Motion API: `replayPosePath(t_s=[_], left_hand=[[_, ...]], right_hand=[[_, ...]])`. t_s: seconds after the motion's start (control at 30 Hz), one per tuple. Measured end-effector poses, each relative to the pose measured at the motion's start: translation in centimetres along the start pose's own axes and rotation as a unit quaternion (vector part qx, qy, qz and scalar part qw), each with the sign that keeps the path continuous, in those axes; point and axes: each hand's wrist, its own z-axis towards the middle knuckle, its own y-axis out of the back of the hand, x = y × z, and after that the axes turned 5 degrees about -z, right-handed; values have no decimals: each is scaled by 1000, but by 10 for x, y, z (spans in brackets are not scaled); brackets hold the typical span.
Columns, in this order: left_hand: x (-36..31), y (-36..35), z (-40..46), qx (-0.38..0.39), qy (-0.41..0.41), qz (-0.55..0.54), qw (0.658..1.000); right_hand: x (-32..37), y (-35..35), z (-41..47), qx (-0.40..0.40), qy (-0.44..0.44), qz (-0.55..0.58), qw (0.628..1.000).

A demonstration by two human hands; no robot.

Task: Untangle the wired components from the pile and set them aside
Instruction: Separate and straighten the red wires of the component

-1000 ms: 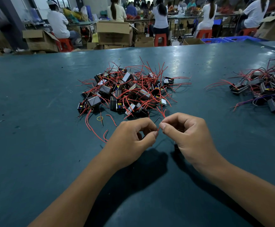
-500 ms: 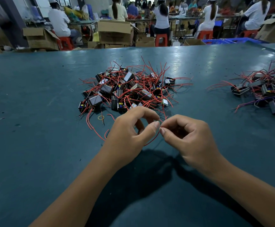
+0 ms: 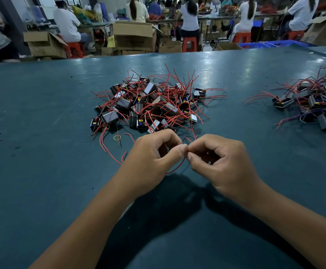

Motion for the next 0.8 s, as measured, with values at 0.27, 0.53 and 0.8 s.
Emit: replayPosePath(t_s=[0.27,0.53,0.8], left_hand=[[-3,1,1,14,103,-74,992],[-5,3,0,71,309,-265,910],[4,19,2,49,-90,84,991]], right_hand=[[0,5,1,17,99,-112,989],[-2,4,3,25,195,-187,962],[-9,12,5,21,106,-113,988]])
